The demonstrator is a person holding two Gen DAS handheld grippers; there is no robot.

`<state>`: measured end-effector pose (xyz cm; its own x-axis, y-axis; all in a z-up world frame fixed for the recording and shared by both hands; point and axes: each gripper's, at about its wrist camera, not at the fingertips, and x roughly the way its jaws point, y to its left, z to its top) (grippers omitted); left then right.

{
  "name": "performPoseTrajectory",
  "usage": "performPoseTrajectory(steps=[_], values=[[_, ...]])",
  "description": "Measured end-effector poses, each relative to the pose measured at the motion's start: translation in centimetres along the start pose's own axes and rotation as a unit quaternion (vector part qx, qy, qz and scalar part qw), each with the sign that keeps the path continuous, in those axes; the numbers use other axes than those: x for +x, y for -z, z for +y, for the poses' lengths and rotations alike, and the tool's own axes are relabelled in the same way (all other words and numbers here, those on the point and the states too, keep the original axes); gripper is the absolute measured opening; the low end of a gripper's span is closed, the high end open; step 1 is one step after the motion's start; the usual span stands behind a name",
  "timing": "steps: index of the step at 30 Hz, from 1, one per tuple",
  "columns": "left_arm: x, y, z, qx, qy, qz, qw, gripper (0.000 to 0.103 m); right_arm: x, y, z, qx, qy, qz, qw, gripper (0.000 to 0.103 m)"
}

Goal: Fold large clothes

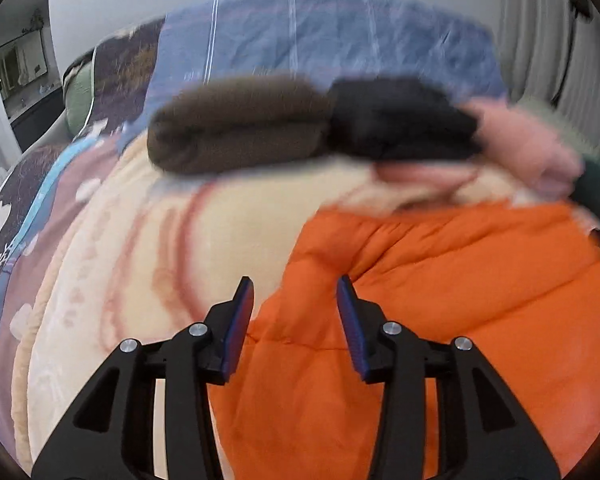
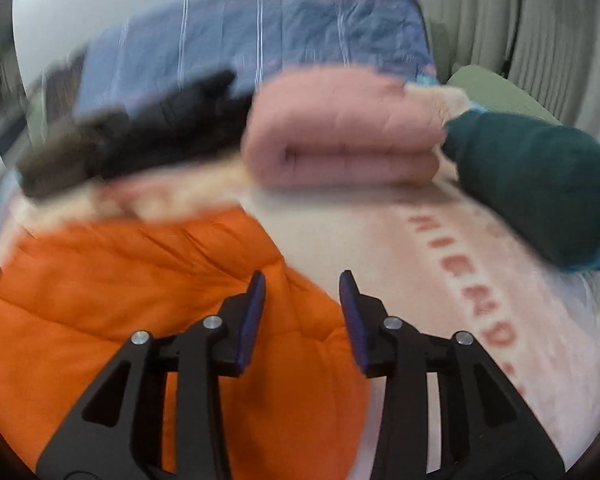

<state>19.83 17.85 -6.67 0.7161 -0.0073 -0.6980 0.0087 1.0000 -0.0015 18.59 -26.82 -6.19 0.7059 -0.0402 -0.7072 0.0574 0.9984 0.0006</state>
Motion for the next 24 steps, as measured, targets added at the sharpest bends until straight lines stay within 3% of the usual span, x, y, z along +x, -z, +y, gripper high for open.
performPoseTrajectory(steps=[2, 5, 7, 9, 10, 11, 12, 15, 18, 24], values=[[-2.9, -1.0, -1.5, -0.002, 0.04, -0.033, 0.9987, 0.044, -3.2, -0.7, 0.7, 0.016, -0.057, -0.028, 0.998, 0.04], [-4.3, -1.8, -5.5, 0.02, 0.092, -0.039, 0.9948, 0.044, -5.7, -0.9, 3.8, -0.001, -0.127, -0.039, 0.991, 0.042], [-3.8, -1.6, -8.0, 0.034, 0.115, -0.03, 0.9923, 0.051, -5.0, -0.5, 5.5, -0.012, -0.132, -0.027, 0.991, 0.046], [-1.4, -0.8, -10.0, 0.037, 0.136, -0.001, 0.99, 0.056, -1.8, 0.3, 6.0, -0.004, -0.11, 0.003, 0.994, 0.047], [0.1, -0.2, -10.7, 0.039, 0.133, 0.019, 0.9902, 0.057, 0.2, 0.8, 5.8, 0.002, -0.095, 0.028, 0.995, 0.049], [2.2, 0.9, -11.2, 0.044, 0.115, 0.035, 0.9918, 0.069, 2.8, 1.7, 5.5, 0.003, -0.091, 0.058, 0.994, 0.051], [3.5, 1.8, -11.3, 0.046, 0.107, 0.029, 0.9927, 0.071, 4.3, 2.3, 5.4, 0.001, -0.101, 0.069, 0.993, 0.05], [5.0, 2.5, -10.7, 0.028, 0.119, 0.031, 0.992, 0.072, 5.0, 2.8, 5.1, -0.002, -0.107, 0.067, 0.992, 0.051], [5.3, 3.1, -11.2, 0.047, 0.098, 0.028, 0.9936, 0.073, 5.2, 3.3, 6.5, -0.041, -0.075, 0.06, 0.995, 0.051], [5.2, 3.5, -11.6, 0.055, 0.079, 0.026, 0.995, 0.075, 5.4, 3.3, 6.1, -0.04, -0.076, 0.059, 0.995, 0.051]])
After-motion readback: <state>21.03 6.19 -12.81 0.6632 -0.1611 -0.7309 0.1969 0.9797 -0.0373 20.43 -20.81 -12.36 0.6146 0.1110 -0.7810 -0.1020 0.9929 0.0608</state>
